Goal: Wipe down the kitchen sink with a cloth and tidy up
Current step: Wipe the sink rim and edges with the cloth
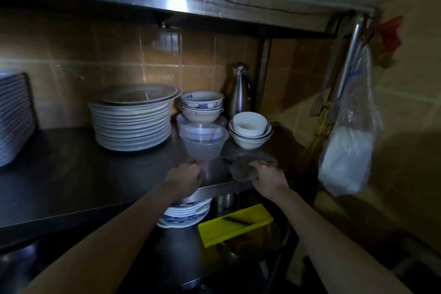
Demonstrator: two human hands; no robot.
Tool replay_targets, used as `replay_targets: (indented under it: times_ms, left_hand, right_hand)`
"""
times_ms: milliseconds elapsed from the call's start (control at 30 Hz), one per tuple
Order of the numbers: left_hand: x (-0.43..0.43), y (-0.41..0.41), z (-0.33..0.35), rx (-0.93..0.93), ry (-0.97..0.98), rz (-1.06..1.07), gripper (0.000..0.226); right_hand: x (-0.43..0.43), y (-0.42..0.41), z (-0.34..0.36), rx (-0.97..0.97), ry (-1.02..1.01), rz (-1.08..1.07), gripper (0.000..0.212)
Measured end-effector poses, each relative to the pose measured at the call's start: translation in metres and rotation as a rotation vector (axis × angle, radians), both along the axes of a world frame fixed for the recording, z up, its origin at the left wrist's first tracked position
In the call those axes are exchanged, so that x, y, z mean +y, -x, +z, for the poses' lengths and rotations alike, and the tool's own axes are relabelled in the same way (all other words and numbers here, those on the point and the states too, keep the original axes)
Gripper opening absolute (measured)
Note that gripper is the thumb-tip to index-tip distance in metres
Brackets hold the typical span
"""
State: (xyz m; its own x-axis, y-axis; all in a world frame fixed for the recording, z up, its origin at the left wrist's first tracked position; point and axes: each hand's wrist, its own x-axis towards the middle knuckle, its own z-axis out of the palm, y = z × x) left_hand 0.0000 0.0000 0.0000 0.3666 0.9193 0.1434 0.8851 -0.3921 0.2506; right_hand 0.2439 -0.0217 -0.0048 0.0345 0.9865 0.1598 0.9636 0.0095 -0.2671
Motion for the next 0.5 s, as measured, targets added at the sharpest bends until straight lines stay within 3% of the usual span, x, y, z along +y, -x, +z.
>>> replay_targets:
  times_ms: [367, 500]
  left_hand:
    - [0.024, -0.013, -0.007, 0.063, 0.053, 0.029, 0.033]
    - [0.029, -0.017, -0.009, 0.050, 0.037, 0.042, 0.031]
  right_hand:
    - [0.041, -0.013, -0.016, -0.017, 0.091, 0.038, 0.058]
    - [0.051, -0.016, -0.019, -0.075, 0.129, 0.062, 0.055]
